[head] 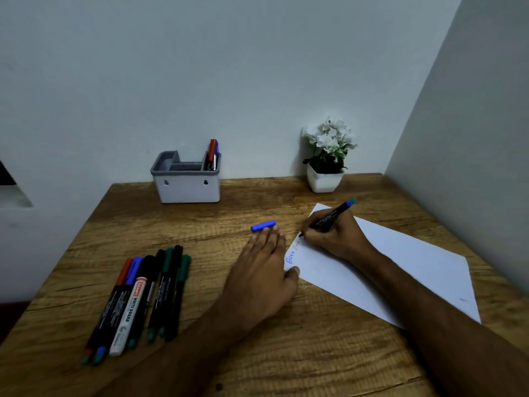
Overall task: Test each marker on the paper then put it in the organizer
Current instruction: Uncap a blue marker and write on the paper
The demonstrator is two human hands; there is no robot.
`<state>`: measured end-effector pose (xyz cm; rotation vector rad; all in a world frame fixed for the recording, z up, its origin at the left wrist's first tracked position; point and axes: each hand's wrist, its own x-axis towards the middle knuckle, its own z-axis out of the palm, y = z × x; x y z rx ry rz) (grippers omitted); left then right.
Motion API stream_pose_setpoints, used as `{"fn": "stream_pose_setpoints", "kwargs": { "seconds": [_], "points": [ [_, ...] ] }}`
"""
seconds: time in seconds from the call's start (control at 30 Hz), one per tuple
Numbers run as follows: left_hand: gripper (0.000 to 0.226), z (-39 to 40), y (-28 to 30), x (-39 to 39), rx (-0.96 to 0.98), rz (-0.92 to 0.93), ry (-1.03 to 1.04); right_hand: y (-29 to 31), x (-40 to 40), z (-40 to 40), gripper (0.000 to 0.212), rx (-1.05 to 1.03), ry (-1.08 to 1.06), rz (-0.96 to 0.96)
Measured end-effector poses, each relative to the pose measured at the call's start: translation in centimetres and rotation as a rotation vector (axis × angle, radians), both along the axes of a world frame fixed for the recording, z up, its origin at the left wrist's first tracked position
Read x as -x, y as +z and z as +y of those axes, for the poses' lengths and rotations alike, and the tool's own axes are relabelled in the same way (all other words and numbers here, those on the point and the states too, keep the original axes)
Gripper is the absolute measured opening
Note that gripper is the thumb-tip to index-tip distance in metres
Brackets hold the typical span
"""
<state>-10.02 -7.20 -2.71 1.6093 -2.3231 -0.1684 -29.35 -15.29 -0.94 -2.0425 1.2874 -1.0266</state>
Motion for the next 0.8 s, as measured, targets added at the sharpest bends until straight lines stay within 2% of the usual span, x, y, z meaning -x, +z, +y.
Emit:
{"fn": "stream_pose_setpoints", "kwargs": {
  "seconds": [0.57, 0.8],
  "points": [
    [0.078, -0.18, -0.48, 0.04, -0.006, -0.023, 0.005, -0.12, 0.03, -0.35, 0.014, 0.016, -0.032, -0.01],
    [0.073, -0.05, -0.25, 0.01, -0.01, 0.01, 0.006, -0.04, 0.03, -0.32, 0.015, 0.033, -0.031, -0.009]
  ]
}}
